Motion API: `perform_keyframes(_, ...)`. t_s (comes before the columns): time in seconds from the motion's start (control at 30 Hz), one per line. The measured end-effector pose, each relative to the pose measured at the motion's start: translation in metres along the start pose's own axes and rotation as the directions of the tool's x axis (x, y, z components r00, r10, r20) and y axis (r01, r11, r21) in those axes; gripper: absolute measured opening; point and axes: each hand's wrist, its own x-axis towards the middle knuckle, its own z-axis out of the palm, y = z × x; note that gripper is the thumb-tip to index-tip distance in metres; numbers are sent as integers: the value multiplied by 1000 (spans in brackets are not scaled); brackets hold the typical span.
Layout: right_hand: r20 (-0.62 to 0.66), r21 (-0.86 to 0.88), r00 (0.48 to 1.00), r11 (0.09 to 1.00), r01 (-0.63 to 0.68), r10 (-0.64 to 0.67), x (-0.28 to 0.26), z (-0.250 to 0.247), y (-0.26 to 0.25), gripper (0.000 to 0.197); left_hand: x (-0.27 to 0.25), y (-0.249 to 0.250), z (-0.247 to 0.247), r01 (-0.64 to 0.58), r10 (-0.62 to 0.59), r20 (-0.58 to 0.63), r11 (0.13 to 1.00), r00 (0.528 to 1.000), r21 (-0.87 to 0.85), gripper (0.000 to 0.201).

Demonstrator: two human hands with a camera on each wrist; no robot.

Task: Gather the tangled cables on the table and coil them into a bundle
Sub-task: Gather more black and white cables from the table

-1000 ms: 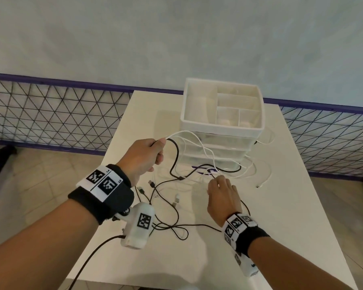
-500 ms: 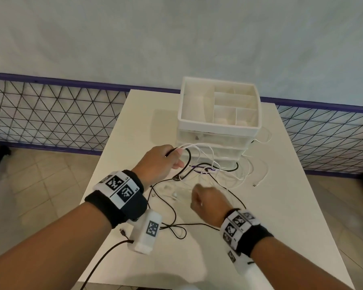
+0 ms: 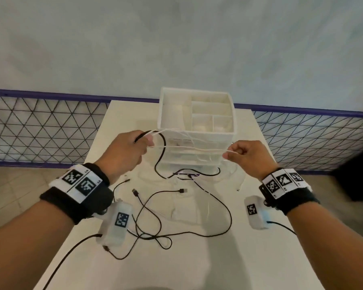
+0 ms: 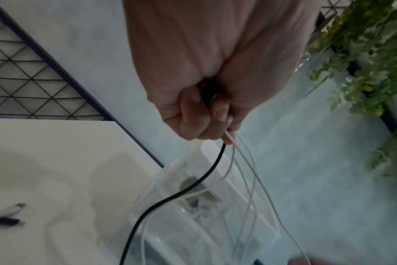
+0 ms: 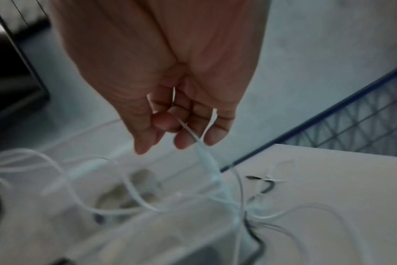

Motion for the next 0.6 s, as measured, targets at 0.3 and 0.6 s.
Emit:
perform_keyframes(0.3,-134,-82,933,935,-345,333,4,-16,43,43,-5,-9,-21,41,-26,-59,963,998,265,32)
perform_keyframes(0.6,-517,-33,856,999,-6,-12,21,-59,-6,24,-10,-34,6,54,-71,14,860,997,507,46)
